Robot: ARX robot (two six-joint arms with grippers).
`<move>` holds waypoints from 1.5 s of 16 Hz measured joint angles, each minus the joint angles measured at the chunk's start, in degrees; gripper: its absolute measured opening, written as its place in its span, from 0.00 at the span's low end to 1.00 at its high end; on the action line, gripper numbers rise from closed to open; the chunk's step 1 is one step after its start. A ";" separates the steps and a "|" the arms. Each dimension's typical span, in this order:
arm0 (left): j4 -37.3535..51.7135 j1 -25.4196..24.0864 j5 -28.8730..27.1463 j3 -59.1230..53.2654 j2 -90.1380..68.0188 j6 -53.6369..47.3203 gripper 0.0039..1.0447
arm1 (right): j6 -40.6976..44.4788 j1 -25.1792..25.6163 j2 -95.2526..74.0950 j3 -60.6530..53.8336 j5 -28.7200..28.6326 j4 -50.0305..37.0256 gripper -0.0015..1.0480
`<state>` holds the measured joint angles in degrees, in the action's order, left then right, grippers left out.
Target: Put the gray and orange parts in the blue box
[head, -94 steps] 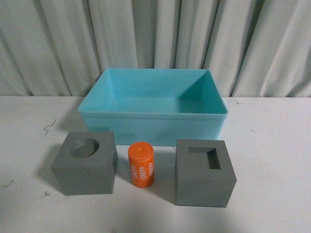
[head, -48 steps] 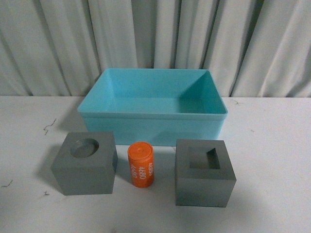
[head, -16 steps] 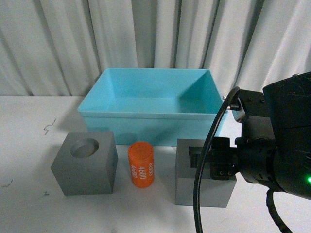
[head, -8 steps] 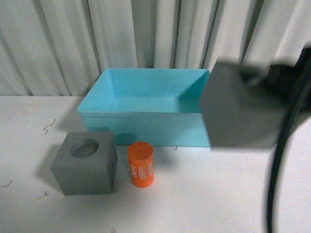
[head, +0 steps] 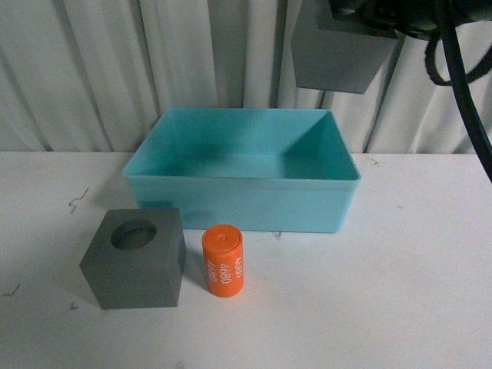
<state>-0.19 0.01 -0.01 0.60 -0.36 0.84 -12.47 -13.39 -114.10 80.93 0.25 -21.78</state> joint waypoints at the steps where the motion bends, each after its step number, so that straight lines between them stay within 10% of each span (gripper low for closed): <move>1: 0.00 0.00 0.00 0.00 0.00 0.00 0.94 | -0.72 -1.03 -3.50 4.37 0.48 1.62 0.18; 15: 0.00 0.00 0.02 0.00 0.00 0.00 0.94 | -4.35 -5.01 -27.10 28.22 9.60 20.79 0.18; 18: 0.00 0.00 0.00 0.00 0.00 0.00 0.94 | -4.57 -4.90 -24.52 23.78 10.10 14.58 0.74; 20: 0.00 0.00 0.00 0.00 0.00 0.02 0.94 | -3.89 -3.78 -16.09 14.67 10.67 7.43 0.93; 24: 0.00 0.00 0.00 0.00 0.00 0.00 0.94 | -6.03 3.21 15.65 -13.66 8.61 0.33 0.94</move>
<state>-0.19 0.01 -0.01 0.60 -0.36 0.84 -18.50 -10.17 -98.45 67.26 8.86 -21.45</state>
